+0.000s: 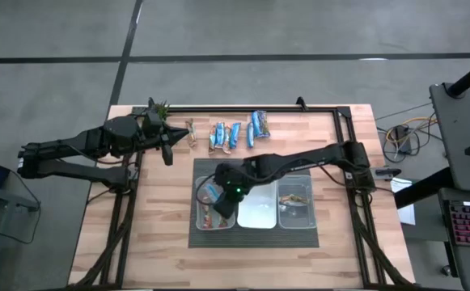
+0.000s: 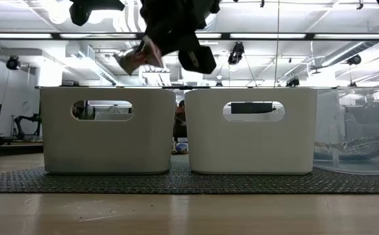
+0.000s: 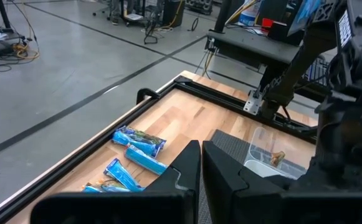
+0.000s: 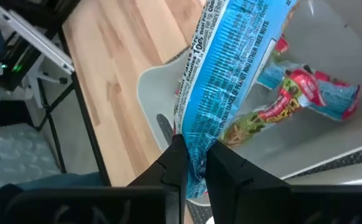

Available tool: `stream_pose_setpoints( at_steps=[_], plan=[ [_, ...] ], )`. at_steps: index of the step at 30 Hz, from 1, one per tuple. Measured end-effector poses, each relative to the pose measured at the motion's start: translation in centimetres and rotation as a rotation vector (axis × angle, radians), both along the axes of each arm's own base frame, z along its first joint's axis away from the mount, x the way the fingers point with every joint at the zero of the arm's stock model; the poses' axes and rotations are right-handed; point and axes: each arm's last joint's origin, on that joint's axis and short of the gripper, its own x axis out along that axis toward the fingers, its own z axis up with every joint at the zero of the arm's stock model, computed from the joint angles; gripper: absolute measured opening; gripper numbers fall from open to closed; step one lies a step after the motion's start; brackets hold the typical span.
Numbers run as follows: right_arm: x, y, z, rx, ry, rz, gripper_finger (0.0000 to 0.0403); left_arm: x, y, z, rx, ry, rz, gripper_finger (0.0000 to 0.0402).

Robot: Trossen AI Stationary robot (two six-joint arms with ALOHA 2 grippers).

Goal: Pick and place Granola Bars by type
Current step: Put the red granola bar into the gray bin

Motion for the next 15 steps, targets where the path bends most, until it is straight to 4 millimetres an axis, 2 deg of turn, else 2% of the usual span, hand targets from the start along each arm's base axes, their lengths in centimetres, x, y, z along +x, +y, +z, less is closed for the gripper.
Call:
stream_pose_setpoints(
  at_steps=[15],
  plan=[
    [3.0,0.0,-2.1,0.033,0.038,-0.057,0.0033,0.0,0.0,0.0,-0.004,-0.002,0.000,0.0000]
  ],
)
